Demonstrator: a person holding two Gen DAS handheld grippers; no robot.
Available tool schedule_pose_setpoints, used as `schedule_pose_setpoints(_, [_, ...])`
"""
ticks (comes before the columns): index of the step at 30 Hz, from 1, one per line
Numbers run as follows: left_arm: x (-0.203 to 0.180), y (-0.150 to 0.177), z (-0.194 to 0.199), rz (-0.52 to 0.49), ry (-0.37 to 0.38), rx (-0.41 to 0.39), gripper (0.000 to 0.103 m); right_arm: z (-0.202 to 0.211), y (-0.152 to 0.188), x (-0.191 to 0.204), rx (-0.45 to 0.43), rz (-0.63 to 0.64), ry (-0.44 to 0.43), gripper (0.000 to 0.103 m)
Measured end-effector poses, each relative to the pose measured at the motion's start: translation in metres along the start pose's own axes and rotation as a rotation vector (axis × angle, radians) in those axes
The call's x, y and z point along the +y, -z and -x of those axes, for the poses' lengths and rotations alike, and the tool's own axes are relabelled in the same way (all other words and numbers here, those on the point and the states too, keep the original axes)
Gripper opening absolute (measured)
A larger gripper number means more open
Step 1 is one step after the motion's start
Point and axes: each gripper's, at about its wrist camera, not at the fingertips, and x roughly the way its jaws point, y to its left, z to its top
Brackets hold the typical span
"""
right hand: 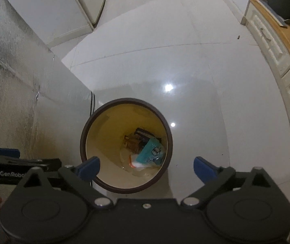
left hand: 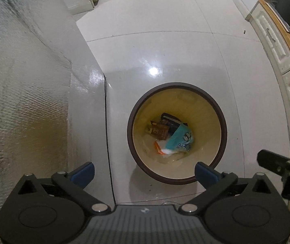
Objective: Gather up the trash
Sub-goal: 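Move both open tools back from the bin toward the counter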
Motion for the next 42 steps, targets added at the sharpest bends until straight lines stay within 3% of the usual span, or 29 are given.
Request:
schedule_pose_setpoints(23, [0.004, 0.035, 0.095, 0.024, 0.004, -0.159, 0.103, 0.090, 0.024, -0.009, -0.131, -0.035, 0.021, 0.103])
schedule_pose_setpoints(42, [0.007, 0.066, 0.188, 0.035, 0.061, -0.408, 0.103, 0.175, 0.042, -0.011, -0.341, -0.052, 0.036, 0.103])
